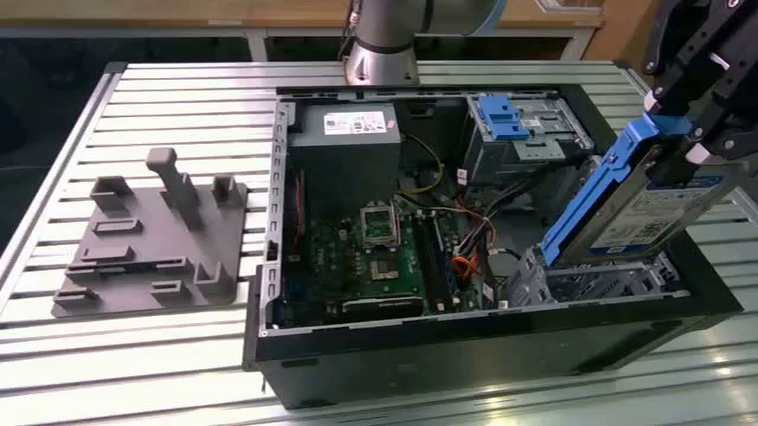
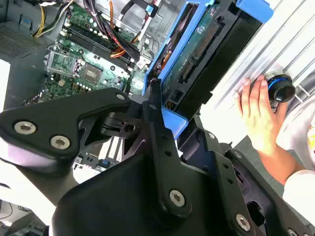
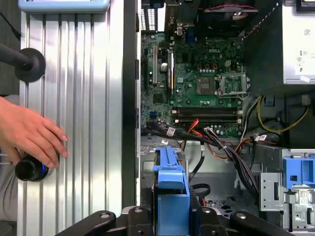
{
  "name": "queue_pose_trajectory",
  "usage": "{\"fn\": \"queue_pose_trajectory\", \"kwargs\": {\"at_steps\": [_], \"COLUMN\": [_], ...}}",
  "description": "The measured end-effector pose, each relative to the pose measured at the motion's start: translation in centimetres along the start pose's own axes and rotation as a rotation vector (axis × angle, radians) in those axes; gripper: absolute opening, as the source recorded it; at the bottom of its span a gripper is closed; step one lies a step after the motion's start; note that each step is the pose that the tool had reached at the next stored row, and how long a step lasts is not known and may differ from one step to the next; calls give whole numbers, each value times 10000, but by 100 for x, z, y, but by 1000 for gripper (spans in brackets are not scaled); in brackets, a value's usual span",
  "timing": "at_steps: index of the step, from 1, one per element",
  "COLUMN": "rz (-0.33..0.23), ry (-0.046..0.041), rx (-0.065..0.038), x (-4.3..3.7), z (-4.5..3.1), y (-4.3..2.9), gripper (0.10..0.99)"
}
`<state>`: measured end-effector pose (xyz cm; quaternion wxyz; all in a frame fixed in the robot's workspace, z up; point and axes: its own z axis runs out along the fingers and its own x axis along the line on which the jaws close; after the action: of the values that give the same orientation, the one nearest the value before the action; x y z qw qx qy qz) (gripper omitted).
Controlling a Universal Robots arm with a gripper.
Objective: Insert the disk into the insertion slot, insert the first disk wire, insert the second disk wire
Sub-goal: 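Insert the disk into the insertion slot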
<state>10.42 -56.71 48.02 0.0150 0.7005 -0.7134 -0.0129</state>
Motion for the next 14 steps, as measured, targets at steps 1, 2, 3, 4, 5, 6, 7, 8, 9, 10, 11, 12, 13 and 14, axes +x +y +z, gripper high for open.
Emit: {"fn": "queue_pose_trajectory", "kwargs": {"at_steps": [1, 2, 3, 4, 5, 6, 7, 8, 9, 10, 11, 12, 13, 14], "rz": [0, 0, 0, 0, 0, 0, 0, 0, 0, 0, 0, 0, -1, 0], "ry": [0, 0, 0, 0, 0, 0, 0, 0, 0, 0, 0, 0, 0, 0], "rx": [0, 0, 0, 0, 0, 0, 0, 0, 0, 0, 0, 0, 0, 0], "x": [0, 0, 0, 0, 0, 0, 0, 0, 0, 0, 0, 0, 0, 0], "z": [0, 0, 0, 0, 0, 0, 0, 0, 0, 0, 0, 0, 0, 0], "y": [0, 0, 0, 0, 0, 0, 0, 0, 0, 0, 0, 0, 0, 0], "gripper": [361, 361, 361, 361, 361, 361, 361, 361, 361, 361, 361, 361, 361, 361]}}
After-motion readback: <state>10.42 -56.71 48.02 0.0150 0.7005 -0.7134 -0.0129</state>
